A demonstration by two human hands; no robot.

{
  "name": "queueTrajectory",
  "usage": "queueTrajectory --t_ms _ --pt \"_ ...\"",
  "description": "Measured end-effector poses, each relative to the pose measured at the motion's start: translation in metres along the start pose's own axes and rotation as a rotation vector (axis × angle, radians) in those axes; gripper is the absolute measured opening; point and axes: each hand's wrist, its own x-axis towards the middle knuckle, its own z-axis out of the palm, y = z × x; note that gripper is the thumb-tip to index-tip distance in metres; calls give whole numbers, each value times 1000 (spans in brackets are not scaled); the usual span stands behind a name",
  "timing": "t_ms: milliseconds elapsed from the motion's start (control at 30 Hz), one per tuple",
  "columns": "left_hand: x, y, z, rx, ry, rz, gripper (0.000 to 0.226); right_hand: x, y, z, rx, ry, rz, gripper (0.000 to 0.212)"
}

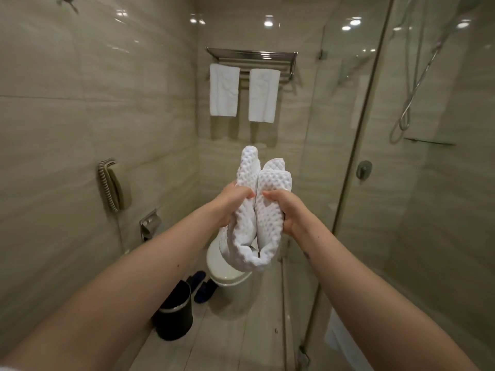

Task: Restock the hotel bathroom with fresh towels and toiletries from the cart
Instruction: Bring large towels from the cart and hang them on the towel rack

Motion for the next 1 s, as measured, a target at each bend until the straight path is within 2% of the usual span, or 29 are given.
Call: queueTrajectory --t_ms 333,500,700,1000 --pt "190 86 -6 -48 47 188 44 188 -122 10 -73 -64 -162 35" --pt "266 126 -11 -62 74 265 44 260 -174 17 -72 -76 -236 33" --pt "359 169 -20 -57 72 383 42 347 -230 32 -48 -74 -349 41" --pt "502 229 -52 -46 22 521 39 473 -308 65 -58 -45 -533 30"
